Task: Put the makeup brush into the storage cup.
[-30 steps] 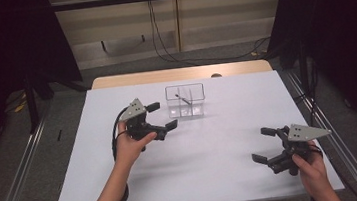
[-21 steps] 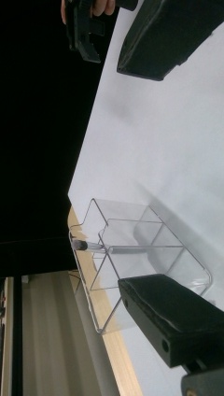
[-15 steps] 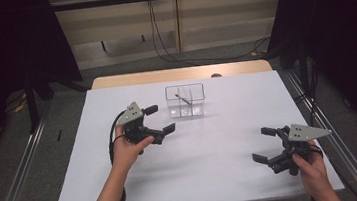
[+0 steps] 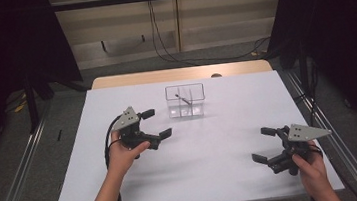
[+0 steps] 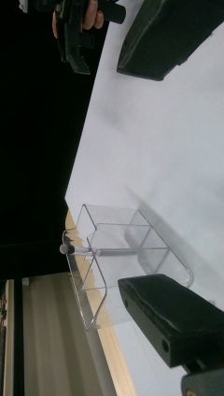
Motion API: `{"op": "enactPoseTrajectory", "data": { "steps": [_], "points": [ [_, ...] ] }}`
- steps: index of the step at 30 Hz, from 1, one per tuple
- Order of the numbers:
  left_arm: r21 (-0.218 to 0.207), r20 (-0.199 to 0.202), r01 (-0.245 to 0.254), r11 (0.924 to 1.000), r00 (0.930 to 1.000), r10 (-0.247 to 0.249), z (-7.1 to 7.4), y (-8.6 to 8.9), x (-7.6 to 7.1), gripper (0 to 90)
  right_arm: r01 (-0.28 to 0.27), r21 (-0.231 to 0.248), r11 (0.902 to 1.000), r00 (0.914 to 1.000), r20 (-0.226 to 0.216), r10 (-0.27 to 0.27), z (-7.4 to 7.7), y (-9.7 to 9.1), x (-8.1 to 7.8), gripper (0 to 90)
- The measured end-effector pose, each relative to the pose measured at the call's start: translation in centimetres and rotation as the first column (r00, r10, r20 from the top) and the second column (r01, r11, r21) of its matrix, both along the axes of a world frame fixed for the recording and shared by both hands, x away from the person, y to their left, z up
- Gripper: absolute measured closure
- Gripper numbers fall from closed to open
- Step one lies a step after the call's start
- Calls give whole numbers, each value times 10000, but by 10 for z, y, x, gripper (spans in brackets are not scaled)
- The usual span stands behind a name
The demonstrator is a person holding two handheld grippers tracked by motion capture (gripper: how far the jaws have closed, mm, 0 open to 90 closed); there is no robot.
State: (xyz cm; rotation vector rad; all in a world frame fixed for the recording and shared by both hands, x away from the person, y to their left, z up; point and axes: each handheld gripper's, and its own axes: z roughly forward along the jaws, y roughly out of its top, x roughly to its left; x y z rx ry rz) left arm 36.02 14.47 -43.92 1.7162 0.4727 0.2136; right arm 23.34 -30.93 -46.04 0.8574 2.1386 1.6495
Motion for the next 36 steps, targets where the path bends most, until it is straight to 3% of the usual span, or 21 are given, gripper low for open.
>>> {"op": "enactPoseTrajectory", "data": {
  "steps": [36],
  "points": [
    [91, 48, -161, 9998, 9999, 161, -6, 22, -15, 5, 16, -24, 10000, 10000, 9, -16, 0, 0, 0, 0]
  ]
}}
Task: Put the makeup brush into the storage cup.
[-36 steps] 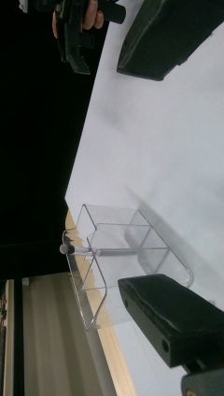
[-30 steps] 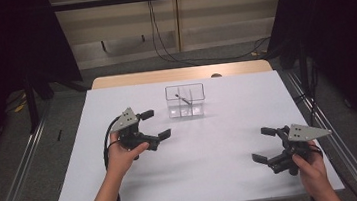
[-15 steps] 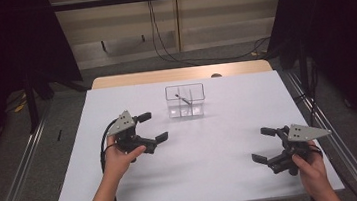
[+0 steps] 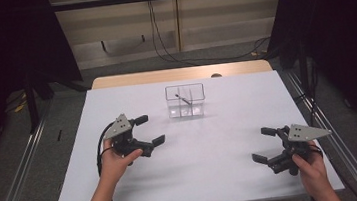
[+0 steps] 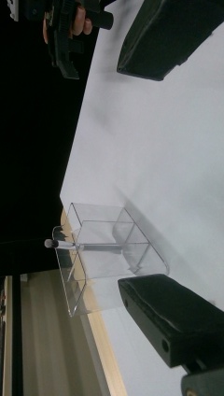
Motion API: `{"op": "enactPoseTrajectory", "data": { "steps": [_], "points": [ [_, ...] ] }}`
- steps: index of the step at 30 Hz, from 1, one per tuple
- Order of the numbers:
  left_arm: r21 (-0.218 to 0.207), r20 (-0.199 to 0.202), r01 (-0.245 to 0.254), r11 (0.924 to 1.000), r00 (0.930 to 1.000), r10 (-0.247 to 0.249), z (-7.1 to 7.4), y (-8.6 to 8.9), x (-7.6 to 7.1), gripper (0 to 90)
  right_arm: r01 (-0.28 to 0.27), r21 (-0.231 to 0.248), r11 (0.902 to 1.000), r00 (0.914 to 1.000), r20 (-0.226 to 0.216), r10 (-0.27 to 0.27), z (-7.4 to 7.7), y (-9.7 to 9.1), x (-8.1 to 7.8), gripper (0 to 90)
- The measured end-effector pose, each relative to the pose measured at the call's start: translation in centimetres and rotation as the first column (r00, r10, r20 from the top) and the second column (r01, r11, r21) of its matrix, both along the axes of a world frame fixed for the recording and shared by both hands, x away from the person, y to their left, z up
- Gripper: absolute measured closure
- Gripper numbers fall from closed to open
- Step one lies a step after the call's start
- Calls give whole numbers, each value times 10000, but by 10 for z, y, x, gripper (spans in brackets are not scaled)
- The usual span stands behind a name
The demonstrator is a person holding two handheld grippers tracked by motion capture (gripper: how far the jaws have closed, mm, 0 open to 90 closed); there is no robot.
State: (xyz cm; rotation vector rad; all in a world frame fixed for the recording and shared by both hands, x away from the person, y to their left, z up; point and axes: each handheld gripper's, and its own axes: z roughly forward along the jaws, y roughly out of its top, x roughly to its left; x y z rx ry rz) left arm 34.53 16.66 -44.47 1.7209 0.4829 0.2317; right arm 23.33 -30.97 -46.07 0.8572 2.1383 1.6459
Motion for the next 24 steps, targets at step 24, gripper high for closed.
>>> {"op": "enactPoseTrajectory", "data": {
  "steps": [24],
  "points": [
    [131, -11, -257, 9996, 9997, 257, -2, 23, -9, 5, 21, 16, 10000, 10000, 47, -21, 1, -1, 0, 0]
  ]
}}
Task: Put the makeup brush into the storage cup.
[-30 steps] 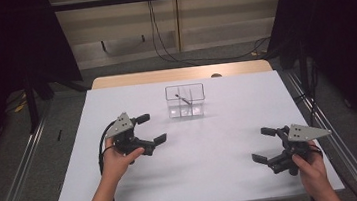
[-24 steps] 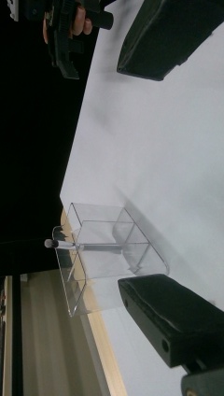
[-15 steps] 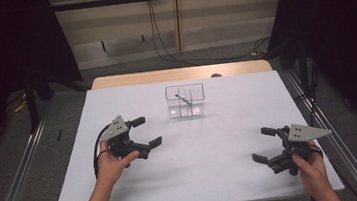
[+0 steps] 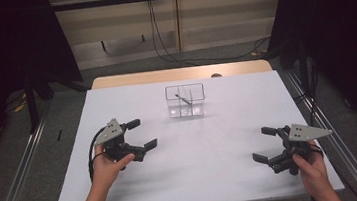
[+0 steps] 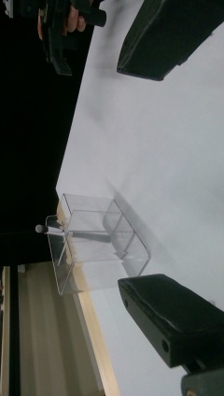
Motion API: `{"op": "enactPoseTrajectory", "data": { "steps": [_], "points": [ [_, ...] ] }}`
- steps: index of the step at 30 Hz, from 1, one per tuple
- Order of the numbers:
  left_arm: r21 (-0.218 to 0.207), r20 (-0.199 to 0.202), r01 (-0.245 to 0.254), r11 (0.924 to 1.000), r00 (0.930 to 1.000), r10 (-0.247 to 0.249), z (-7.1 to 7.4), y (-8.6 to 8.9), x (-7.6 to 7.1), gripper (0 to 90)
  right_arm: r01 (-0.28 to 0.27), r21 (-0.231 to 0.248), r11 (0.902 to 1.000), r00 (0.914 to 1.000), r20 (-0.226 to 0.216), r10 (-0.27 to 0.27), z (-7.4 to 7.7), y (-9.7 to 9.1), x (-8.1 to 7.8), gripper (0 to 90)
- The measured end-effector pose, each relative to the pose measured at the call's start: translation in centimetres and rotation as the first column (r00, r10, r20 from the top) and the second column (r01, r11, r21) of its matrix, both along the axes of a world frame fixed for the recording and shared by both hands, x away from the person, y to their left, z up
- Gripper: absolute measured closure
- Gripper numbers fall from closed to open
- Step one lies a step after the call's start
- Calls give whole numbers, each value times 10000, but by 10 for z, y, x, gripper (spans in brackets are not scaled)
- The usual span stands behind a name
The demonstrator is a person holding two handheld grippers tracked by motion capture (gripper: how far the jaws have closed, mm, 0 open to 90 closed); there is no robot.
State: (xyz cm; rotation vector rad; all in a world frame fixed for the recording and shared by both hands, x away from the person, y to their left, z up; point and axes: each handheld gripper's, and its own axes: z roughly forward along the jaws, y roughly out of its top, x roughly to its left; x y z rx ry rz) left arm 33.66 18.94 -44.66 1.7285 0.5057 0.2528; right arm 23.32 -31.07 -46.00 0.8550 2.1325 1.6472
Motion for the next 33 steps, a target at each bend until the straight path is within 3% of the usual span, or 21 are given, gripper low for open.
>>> {"op": "enactPoseTrajectory", "data": {
  "steps": [20, 33],
  "points": [
    [134, 14, -355, 9993, 9994, 355, -2, 26, -10, 5, 18, -4, 10000, 10000, 0, -18, 0, 0, 0, 0],
    [189, -39, -408, 9990, 9992, 409, -5, 33, -14, 5, 19, 22, 10000, 10000, 8, -19, 0, -1, 0, 0]
  ]
}}
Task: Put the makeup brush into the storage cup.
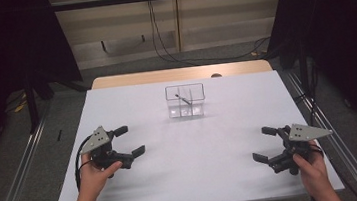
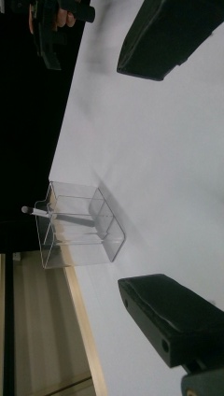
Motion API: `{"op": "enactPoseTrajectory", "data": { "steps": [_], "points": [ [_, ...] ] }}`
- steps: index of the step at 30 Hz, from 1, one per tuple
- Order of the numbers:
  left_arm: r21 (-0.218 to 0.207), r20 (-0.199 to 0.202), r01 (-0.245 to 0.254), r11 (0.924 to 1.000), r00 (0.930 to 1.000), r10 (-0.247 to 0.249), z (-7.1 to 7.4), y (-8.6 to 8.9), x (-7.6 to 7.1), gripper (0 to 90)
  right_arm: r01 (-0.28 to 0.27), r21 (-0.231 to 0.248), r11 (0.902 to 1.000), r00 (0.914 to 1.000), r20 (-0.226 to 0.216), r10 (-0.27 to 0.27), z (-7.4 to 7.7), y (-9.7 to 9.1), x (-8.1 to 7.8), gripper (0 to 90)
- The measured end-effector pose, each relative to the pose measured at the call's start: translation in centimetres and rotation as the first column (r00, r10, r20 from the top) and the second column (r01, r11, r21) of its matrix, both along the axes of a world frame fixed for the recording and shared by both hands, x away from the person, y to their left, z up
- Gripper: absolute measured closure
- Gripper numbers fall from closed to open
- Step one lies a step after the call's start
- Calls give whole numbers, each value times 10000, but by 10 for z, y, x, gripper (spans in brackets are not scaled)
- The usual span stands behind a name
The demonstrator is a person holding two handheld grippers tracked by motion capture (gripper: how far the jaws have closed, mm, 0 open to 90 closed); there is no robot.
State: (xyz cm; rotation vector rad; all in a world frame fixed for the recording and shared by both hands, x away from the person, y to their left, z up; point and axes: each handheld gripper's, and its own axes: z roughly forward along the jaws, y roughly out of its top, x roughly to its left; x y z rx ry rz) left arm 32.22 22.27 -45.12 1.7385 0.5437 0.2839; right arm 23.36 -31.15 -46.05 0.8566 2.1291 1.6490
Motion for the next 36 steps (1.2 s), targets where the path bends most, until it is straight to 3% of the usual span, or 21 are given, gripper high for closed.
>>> {"op": "enactPoseTrajectory", "data": {
  "steps": [25, 36],
  "points": [
    [-4, 79, -225, 9997, 9997, 225, 0, 24, -12, 5, 63, -12, 10000, 10000, -49, -63, -1, -1, 1, 0],
    [134, 198, -88, 9999, 9998, 86, 1, 23, -15, 5, 75, -18, 10000, 10000, -27, -75, -1, -2, 2, 0]
  ]
}}
